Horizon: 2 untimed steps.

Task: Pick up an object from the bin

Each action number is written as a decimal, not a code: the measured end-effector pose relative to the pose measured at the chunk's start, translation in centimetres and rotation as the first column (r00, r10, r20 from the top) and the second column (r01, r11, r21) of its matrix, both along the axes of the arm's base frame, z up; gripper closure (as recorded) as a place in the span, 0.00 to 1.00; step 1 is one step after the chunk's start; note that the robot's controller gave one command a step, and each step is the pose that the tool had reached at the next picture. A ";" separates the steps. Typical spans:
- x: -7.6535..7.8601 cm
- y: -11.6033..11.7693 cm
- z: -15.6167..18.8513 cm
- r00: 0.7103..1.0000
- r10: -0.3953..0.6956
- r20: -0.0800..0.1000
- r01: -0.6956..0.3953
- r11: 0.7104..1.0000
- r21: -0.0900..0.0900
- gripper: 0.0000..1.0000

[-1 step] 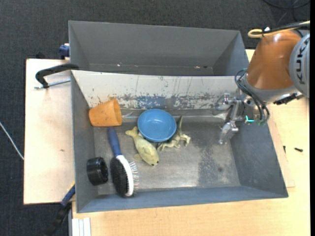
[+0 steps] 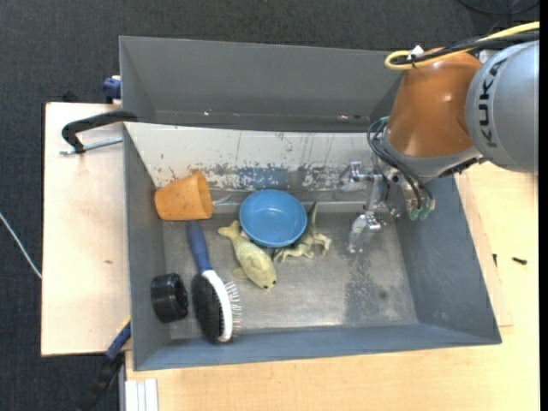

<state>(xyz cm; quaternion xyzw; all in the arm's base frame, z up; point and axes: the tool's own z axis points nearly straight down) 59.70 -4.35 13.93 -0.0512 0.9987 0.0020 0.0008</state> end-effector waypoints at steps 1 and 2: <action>-1.2 6.5 -6.7 0.949 0.315 0.005 -0.315 0.949 -0.005 0.00; -1.0 6.5 -6.5 0.949 0.315 0.011 -0.315 0.949 -0.004 1.00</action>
Offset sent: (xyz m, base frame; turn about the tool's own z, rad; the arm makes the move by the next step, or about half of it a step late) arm -0.0142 0.0632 -0.0693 -0.3206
